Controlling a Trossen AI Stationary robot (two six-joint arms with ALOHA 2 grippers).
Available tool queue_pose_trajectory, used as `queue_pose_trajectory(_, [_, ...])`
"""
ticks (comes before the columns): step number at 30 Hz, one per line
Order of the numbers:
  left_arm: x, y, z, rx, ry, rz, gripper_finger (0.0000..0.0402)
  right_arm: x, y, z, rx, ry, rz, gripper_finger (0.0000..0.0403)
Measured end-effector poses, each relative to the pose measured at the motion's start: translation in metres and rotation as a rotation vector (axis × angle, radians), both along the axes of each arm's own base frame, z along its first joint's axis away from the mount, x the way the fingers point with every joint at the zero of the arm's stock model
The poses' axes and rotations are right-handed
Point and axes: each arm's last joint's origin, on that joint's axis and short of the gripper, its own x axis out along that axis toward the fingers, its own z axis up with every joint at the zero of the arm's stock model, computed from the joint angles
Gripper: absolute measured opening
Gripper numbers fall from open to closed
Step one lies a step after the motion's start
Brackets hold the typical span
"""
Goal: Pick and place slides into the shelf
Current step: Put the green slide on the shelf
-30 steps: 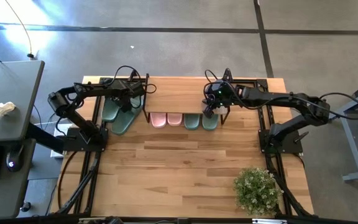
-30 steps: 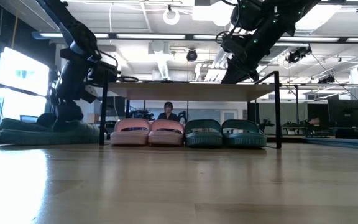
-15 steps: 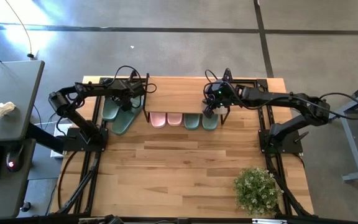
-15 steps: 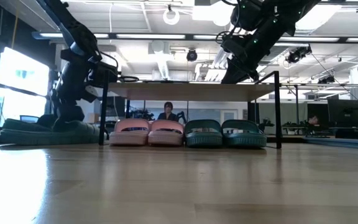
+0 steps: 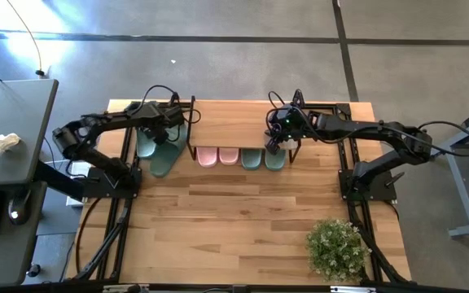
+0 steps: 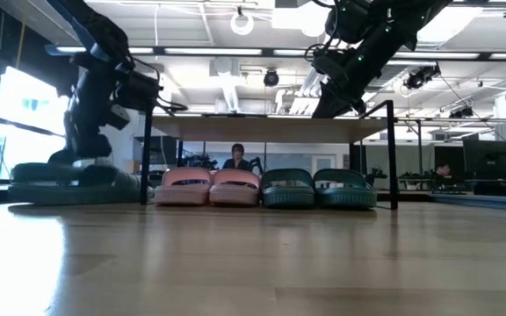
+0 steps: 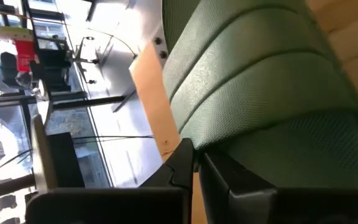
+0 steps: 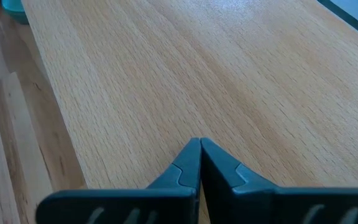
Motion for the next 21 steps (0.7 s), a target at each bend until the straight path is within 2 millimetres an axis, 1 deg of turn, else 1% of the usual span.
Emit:
queue_pose_trajectory(11, [-0.017, -0.018, 0.033, 0.081, -0.061, 0.001, 0.0001, 0.0, 0.0, 0.0, -0.002, -0.001, -0.001, 0.0])
queue_pose_trajectory(21, [-0.036, -0.041, 0.066, 0.2, -0.247, -0.002, 0.0, 0.0, 0.0, 0.0, -0.004, -0.003, -0.002, 0.0])
